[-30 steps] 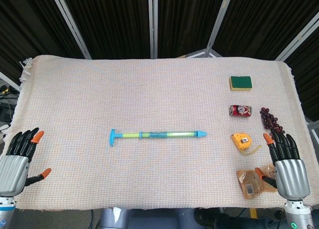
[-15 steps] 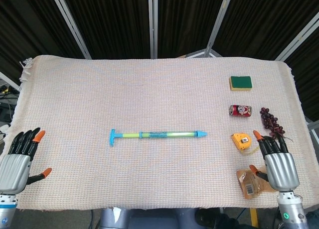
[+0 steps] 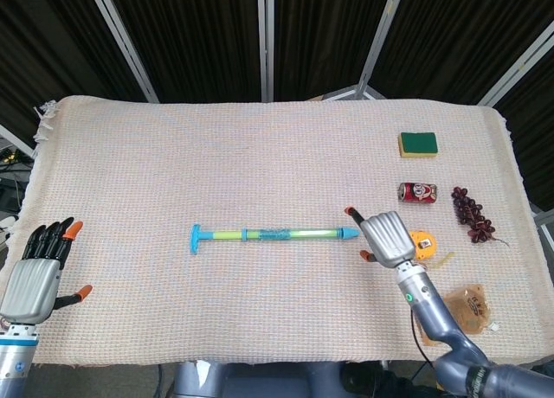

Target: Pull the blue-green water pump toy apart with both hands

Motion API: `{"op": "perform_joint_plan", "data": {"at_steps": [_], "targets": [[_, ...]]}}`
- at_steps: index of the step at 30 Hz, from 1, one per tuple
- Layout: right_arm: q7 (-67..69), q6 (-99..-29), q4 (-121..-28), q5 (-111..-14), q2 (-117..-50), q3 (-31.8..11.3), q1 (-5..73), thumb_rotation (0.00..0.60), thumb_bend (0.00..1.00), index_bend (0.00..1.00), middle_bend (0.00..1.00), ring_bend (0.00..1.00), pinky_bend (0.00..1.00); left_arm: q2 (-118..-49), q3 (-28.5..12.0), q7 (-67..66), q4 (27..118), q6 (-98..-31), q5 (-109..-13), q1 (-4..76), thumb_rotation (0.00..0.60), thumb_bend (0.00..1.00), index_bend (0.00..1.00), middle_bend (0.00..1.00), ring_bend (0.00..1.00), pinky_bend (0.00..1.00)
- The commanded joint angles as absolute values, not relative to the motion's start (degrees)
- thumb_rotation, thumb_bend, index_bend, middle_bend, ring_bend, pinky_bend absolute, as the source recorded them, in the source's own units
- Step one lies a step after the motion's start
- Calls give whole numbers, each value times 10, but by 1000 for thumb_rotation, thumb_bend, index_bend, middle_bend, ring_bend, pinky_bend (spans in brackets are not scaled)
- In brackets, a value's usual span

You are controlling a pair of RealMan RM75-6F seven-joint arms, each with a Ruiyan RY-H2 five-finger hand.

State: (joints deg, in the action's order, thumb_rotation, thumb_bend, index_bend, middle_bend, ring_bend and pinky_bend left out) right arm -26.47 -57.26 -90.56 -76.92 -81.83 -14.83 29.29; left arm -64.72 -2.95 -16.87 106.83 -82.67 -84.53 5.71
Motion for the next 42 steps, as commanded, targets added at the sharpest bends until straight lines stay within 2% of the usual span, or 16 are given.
{"op": "perform_joint_plan", "data": {"at_steps": [1,9,17,30,38,40,42], "targets": [[-312,-519,-872,-692,-873,-174,342,600,0,310,1000,1000,1000,-651,-33,-172,1064,-821,-834,61,600,0,0,0,0,0],[-357,-500,-828,-603,-940,-182,393,600,12,381,1000,1000,1000,-658,-35,-181,1053,-806,-813,69,600,0,0,0,0,0],[-398,-509,-762,-552,-994,-172,430,600,116,417,1000,1000,1000,-661,-35,-184,1049,-802,-803,72,600,0,0,0,0,0],[-402,-517,-736,-528,-1003,-151,445,600,136,459,1000,1000,1000,-662,-34,-185,1046,-799,-794,77,600,0,0,0,0,0],[-387,-522,-736,-523,-1001,-144,445,600,297,598,1000,1000,1000,-661,-32,-188,1047,-789,-787,82,600,0,0,0,2,4],[-382,-524,-740,-522,-999,-143,444,600,313,603,1000,1000,1000,-662,-35,-189,1046,-783,-786,88,600,0,0,82,109,111],[-379,-526,-748,-519,-995,-141,443,600,316,604,1000,1000,1000,-670,-46,-194,1035,-778,-787,100,600,0,0,344,383,393]]}}
